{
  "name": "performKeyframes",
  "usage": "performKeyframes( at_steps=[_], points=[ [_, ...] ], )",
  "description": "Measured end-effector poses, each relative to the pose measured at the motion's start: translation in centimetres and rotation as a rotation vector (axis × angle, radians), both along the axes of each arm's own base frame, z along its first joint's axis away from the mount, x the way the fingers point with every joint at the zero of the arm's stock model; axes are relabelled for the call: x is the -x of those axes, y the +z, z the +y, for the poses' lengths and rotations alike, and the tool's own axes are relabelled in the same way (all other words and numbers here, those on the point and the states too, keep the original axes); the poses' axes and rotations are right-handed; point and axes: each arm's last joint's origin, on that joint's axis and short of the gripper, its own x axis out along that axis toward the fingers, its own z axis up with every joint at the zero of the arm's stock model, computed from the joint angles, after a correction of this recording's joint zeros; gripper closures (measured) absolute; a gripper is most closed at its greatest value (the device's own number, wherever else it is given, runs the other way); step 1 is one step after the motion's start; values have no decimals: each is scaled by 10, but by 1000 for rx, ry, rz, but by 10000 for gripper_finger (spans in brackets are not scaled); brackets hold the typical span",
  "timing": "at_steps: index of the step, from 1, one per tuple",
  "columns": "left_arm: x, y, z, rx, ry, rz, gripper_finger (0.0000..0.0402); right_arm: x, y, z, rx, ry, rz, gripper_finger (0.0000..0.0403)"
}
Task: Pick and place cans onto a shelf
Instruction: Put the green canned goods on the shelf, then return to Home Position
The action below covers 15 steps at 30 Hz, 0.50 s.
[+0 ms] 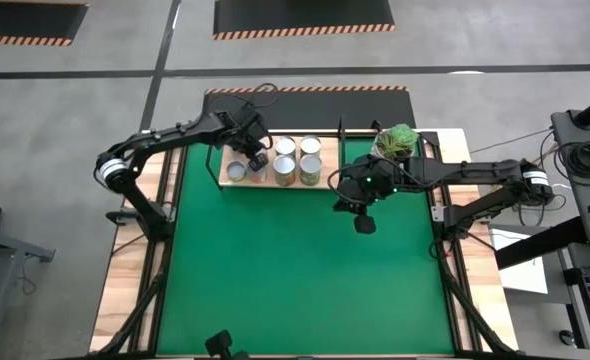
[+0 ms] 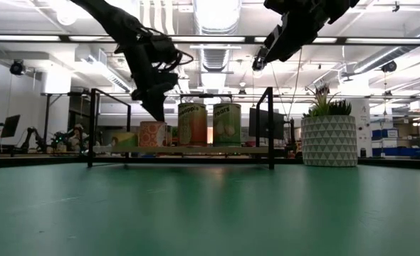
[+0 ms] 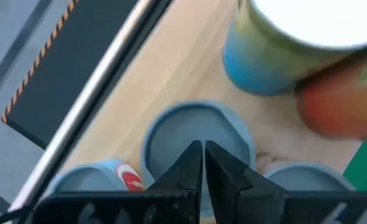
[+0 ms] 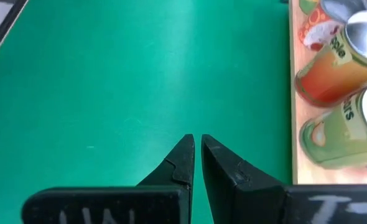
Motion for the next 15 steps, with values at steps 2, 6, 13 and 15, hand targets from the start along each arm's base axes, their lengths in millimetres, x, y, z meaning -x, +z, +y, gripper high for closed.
performKeyframes(
  at_steps=[2, 6, 13, 15],
  points=[
    [0, 7, 0, -13, 0, -18, 401, -1, -1, 0, 24, 22, -13, 385],
    [3, 25, -10, -46, -8, -73, 401, 0, -6, 0, 53, 44, -51, 385],
    [10, 48, -75, -52, -256, -420, 401, 16, -33, 3, 104, 101, -159, 385],
    [14, 43, -105, -64, -437, -577, 401, 24, -46, 4, 119, 135, -238, 385]
  ],
)
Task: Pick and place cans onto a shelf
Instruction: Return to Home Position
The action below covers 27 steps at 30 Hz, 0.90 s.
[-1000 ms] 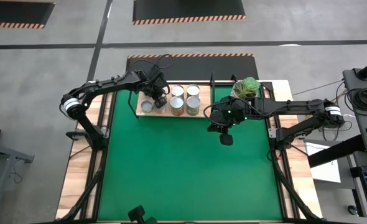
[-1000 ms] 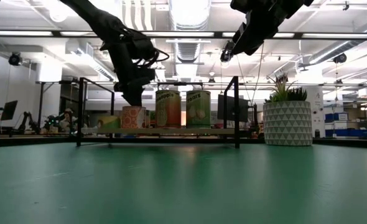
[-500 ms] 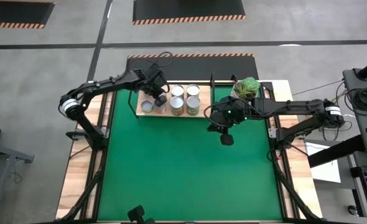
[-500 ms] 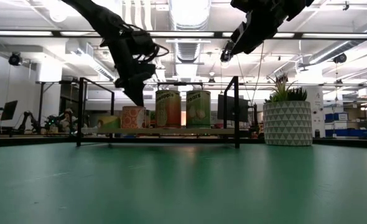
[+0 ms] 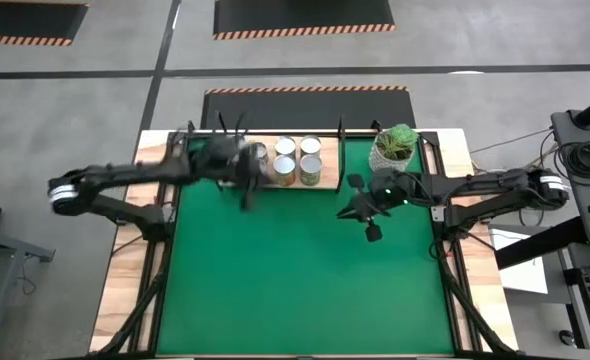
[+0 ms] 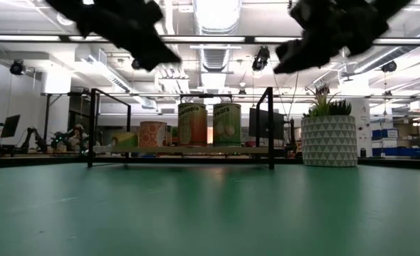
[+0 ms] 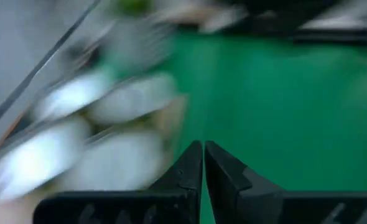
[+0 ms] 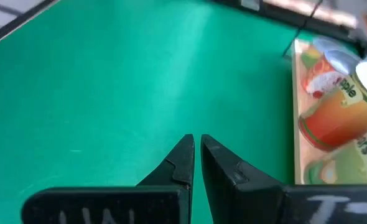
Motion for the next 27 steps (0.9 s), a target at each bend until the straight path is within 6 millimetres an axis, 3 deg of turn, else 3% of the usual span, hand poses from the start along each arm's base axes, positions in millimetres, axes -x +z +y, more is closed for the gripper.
performKeyframes(
  at_steps=[4, 8, 15, 21, 27],
  points=[
    [19, -21, -59, -119, -390, -266, 401, 24, -27, 3, 18, 5, -126, 385],
    [50, -33, -89, -211, -470, -408, 401, 54, -39, 6, 17, -4, -202, 385],
    [96, -50, -95, -173, -400, -486, 402, 98, -41, 12, 3, -16, -364, 385],
    [123, -60, -97, -144, -372, -559, 402, 131, -39, 16, 1, -20, -562, 385],
    [143, -66, -99, -86, -355, -578, 402, 148, -42, 17, -8, -56, -658, 385]
  ],
)
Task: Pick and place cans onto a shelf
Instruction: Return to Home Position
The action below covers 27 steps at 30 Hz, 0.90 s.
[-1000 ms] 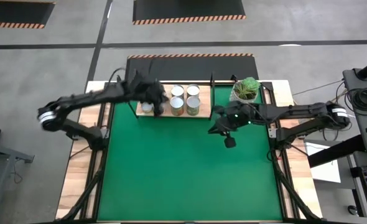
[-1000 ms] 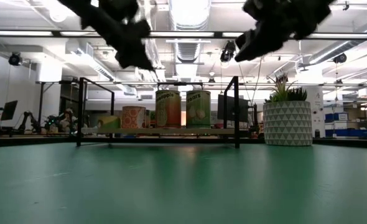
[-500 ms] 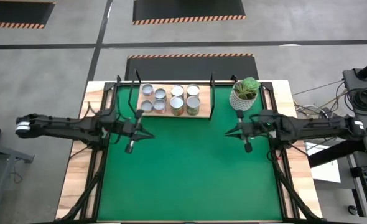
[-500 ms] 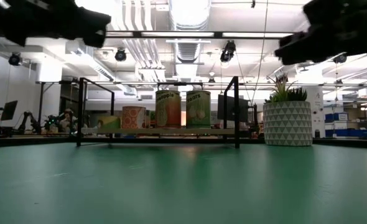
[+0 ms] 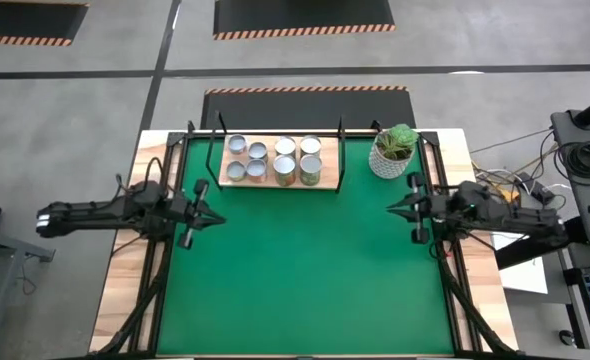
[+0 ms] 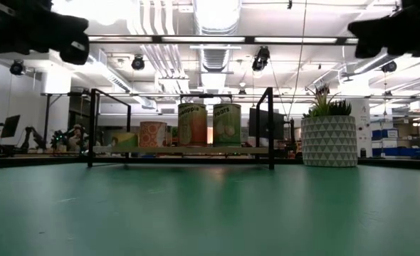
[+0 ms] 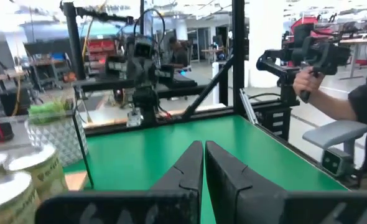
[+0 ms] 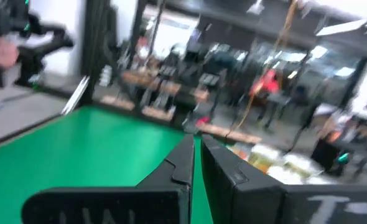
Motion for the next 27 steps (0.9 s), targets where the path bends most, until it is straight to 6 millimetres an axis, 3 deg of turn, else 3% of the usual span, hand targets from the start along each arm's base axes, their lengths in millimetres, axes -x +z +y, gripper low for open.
performKeyframes(
  at_steps=[10, 15, 20, 27],
  points=[
    [26, -8, -2, 24, -2, 29, 401, 9, -7, -3, -1, -148, 15, 385],
    [22, -13, -2, 25, -12, 37, 401, 7, -15, -4, 9, -160, 29, 385],
    [13, -40, -2, 20, -23, -22, 401, 2, -32, -4, 13, -158, 3, 385],
    [12, -39, -2, 41, -29, -16, 401, 0, -36, -4, -41, -143, 43, 385]
  ],
)
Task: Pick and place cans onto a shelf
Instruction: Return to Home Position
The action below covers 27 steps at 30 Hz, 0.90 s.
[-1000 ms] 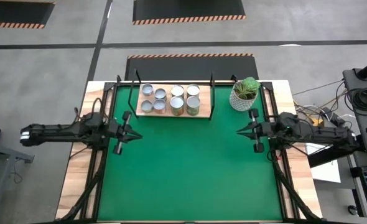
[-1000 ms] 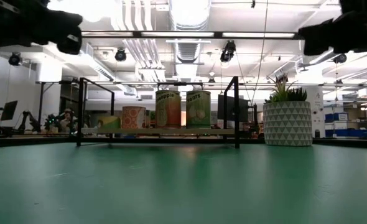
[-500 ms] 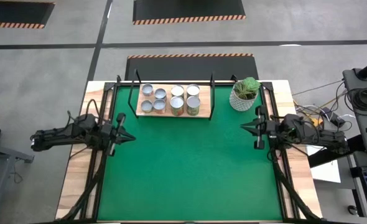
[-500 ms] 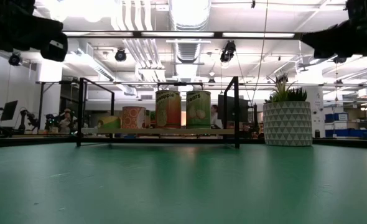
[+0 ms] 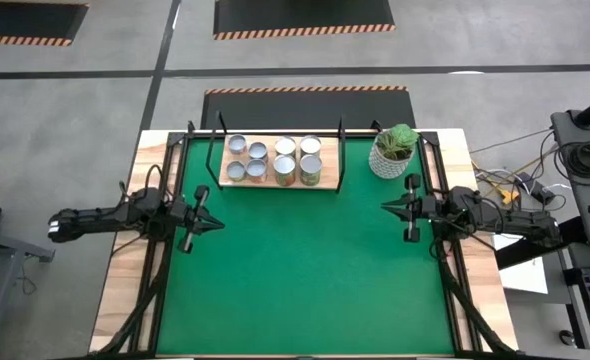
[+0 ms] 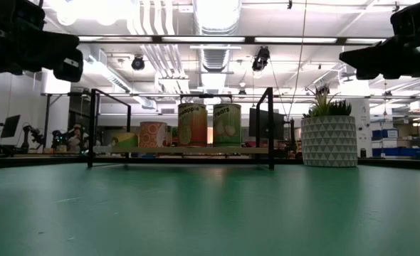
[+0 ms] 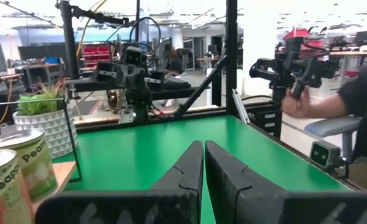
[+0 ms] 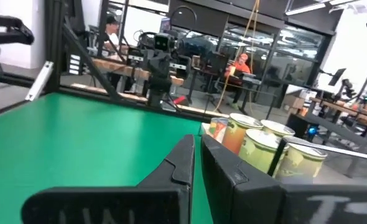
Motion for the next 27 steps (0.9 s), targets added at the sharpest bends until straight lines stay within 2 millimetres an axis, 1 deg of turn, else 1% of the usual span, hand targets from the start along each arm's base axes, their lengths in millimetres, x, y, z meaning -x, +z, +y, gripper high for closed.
performKeyframes(
  at_steps=[2, 5, 9, 13, 27],
  points=[
    [0, 1, 0, 3, 12, 5, 401, 0, 0, 0, -8, -9, 0, 385],
    [0, 2, 0, 4, 14, 6, 401, 0, -1, 0, -83, 3, 6, 385],
    [0, 3, 0, -13, 15, -5, 401, -1, -1, 0, -134, 7, 8, 385],
    [0, 3, 0, -103, 23, -29, 401, -1, -1, 0, -135, 7, 8, 385],
    [-1, 2, 1, -106, 24, -21, 401, -1, -1, 0, -134, 6, 10, 385]
  ],
)
